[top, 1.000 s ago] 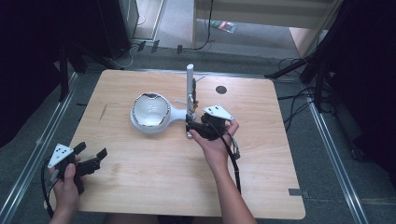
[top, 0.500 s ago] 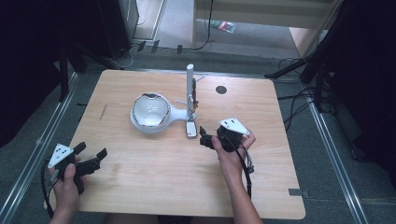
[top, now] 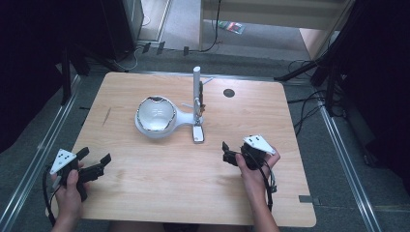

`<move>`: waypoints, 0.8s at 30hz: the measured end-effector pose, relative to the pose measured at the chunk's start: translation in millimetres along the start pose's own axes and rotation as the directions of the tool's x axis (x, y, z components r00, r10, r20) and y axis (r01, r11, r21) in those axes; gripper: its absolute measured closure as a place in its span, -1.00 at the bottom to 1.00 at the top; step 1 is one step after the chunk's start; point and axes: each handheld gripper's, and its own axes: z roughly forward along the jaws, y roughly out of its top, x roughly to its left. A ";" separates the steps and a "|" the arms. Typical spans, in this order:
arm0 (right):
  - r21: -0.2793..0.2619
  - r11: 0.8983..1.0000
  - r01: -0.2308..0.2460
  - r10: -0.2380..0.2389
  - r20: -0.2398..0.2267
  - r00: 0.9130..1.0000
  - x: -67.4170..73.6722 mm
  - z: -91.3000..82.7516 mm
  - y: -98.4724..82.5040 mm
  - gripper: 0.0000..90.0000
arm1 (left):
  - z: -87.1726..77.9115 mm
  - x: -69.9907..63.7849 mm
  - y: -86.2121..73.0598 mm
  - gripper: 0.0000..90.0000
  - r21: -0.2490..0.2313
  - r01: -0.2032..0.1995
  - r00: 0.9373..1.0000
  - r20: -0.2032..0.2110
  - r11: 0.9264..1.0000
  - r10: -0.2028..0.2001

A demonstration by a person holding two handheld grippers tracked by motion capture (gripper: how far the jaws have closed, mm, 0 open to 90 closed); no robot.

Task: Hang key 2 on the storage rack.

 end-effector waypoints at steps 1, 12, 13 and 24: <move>0.001 1.000 0.000 0.000 0.001 1.000 -1.5 -1.3 -1.4 -1.00 | 0.0 0.0 0.0 -0.83 0.000 0.000 1.000 0.000 1.000 0.000; 0.009 1.000 -0.010 0.010 0.019 1.000 -24.1 -19.7 -18.4 -1.00 | 0.1 -0.4 0.1 -0.83 0.002 0.000 1.000 -0.003 1.000 0.000; 0.006 1.000 -0.017 0.017 0.023 1.000 -26.6 -22.5 -19.9 -1.00 | 0.2 -0.4 0.1 -0.83 0.002 0.000 1.000 -0.002 1.000 0.000; -0.002 0.999 -0.052 0.052 0.050 0.997 -55.8 -49.8 -34.7 -1.00 | 0.5 -1.6 0.0 -0.83 0.001 -0.001 1.000 -0.009 1.000 0.001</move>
